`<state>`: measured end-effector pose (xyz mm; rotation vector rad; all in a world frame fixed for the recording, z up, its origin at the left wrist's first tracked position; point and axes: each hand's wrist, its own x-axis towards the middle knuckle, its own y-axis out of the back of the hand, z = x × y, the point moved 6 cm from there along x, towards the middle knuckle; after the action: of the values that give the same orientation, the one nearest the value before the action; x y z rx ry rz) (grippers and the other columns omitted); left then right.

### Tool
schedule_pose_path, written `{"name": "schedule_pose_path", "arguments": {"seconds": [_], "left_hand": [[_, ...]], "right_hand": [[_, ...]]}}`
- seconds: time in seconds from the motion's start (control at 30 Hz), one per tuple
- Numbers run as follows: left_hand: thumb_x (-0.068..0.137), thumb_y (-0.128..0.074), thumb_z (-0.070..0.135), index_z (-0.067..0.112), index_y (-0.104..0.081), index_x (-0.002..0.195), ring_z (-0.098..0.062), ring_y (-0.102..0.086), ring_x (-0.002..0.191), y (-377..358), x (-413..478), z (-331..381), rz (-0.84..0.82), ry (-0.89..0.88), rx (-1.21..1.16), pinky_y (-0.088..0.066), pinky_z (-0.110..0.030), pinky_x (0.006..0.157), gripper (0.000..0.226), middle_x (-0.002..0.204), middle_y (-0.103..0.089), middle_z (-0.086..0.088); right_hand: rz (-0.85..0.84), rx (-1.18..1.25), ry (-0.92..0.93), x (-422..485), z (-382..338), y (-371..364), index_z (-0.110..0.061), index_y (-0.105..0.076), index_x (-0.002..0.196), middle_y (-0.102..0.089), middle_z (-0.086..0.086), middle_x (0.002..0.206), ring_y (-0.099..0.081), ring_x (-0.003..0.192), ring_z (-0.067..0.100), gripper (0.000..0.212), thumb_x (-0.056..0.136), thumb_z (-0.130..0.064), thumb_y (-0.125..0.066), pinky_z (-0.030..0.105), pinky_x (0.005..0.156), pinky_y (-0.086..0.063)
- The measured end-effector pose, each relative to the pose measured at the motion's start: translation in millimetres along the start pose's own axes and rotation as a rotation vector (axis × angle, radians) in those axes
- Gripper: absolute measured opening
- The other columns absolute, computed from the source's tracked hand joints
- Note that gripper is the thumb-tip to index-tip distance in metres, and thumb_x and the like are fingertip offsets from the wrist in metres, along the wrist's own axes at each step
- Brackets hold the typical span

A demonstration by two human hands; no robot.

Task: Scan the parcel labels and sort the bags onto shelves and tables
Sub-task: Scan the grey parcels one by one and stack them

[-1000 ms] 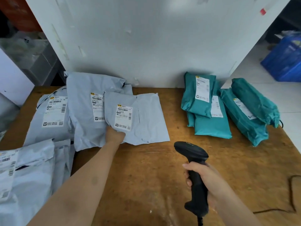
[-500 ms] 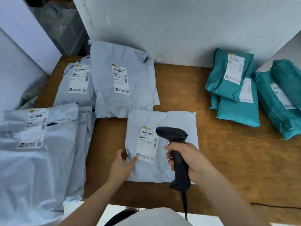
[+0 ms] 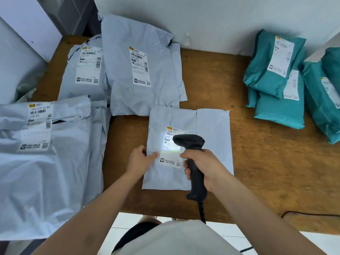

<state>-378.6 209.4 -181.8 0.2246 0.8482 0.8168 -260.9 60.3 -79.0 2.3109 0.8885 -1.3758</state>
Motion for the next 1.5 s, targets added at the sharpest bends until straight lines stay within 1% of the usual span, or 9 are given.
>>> {"name": "schedule_pose_path", "arguments": {"seconds": [0.37, 0.57, 0.63, 0.73, 0.83, 1.0, 1.17, 1.37, 1.5], "left_hand": [[0.085, -0.068, 0.019, 0.009, -0.061, 0.087, -0.018, -0.063, 0.077, 1, -7, 6, -0.079, -0.078, 0.035, -0.049, -0.024, 0.060, 0.013, 0.084, -0.067, 0.000], [0.085, -0.052, 0.010, 0.016, -0.044, 0.073, -0.015, -0.052, 0.064, 46, -28, 18, 0.004, -0.128, 0.559, -0.040, -0.026, 0.053, 0.016, 0.076, -0.057, -0.002], [0.085, -0.049, 0.007, 0.010, -0.047, 0.088, -0.023, -0.059, 0.080, 72, -40, 24, 0.075, -0.055, 0.741, -0.047, -0.030, 0.067, 0.005, 0.095, -0.062, -0.009], [0.089, -0.049, 0.012, 0.005, -0.038, 0.121, -0.032, -0.061, 0.108, 95, -55, 27, 0.143, 0.072, 0.965, -0.050, -0.039, 0.086, 0.034, 0.119, -0.061, -0.013], [0.094, -0.047, 0.037, 0.006, -0.037, 0.123, -0.029, -0.061, 0.109, 93, -61, 54, 0.139, -0.014, 1.078, -0.046, -0.035, 0.080, 0.044, 0.120, -0.061, -0.009], [0.089, -0.055, 0.030, 0.002, -0.039, 0.126, -0.038, -0.049, 0.113, 104, 4, 124, 0.400, -0.307, 0.632, -0.043, -0.045, 0.088, 0.049, 0.121, -0.050, -0.020], [0.079, -0.074, 0.032, -0.010, -0.038, 0.126, -0.037, -0.048, 0.123, 126, 79, 138, 0.388, -0.111, 0.027, -0.039, -0.038, 0.097, 0.073, 0.129, -0.050, -0.026], [0.079, -0.071, 0.024, 0.000, -0.063, 0.098, -0.034, -0.062, 0.102, 117, 91, 168, 0.296, -0.219, -0.045, -0.041, -0.029, 0.073, 0.032, 0.097, -0.067, -0.018], [0.074, -0.068, 0.012, 0.011, -0.061, 0.081, -0.027, -0.064, 0.078, 88, 68, 205, 0.121, -0.329, -0.426, -0.049, -0.027, 0.061, 0.010, 0.072, -0.062, -0.001]], "right_hand": [[0.012, 0.028, 0.015, -3, 4, 4, 0.000, -0.062, 0.094, -0.051, 0.008, 0.055, -0.043, 0.042, 0.016, 0.011, 0.084, -0.003, -0.059, 0.025, 0.046, -0.039], [0.037, 0.019, 0.095, -6, -8, 15, -0.007, -0.057, 0.083, -0.053, 0.006, 0.054, -0.046, 0.042, 0.016, 0.006, 0.083, -0.005, -0.062, 0.026, 0.046, -0.041], [0.051, 0.028, 0.119, -5, -13, 17, -0.008, -0.056, 0.085, -0.052, 0.006, 0.055, -0.046, 0.042, 0.016, 0.008, 0.082, -0.005, -0.063, 0.026, 0.045, -0.040], [0.046, 0.018, 0.136, -4, -21, 14, -0.009, -0.056, 0.087, -0.052, 0.008, 0.058, -0.046, 0.043, 0.017, 0.010, 0.082, -0.005, -0.064, 0.027, 0.046, -0.040], [0.015, -0.017, 0.151, -7, -27, 9, -0.007, -0.056, 0.085, -0.053, 0.009, 0.059, -0.046, 0.044, 0.018, 0.009, 0.082, -0.005, -0.064, 0.028, 0.047, -0.040], [0.005, -0.085, 0.198, -12, -39, 9, -0.004, -0.055, 0.078, -0.054, 0.009, 0.058, -0.045, 0.042, 0.018, 0.010, 0.083, -0.005, -0.064, 0.029, 0.047, -0.040], [0.047, -0.071, 0.246, -23, -52, 28, -0.003, -0.057, 0.071, -0.055, 0.010, 0.056, -0.045, 0.042, 0.019, 0.016, 0.083, -0.007, -0.066, 0.028, 0.046, -0.040], [0.113, 0.089, 0.293, -38, -57, 60, -0.005, -0.055, 0.070, -0.053, 0.008, 0.054, -0.044, 0.042, 0.018, 0.016, 0.082, -0.004, -0.066, 0.029, 0.048, -0.038], [0.139, 0.185, 0.278, -39, -55, 73, -0.007, -0.056, 0.078, -0.054, 0.006, 0.056, -0.045, 0.041, 0.016, 0.012, 0.082, -0.005, -0.067, 0.025, 0.045, -0.040]]}}
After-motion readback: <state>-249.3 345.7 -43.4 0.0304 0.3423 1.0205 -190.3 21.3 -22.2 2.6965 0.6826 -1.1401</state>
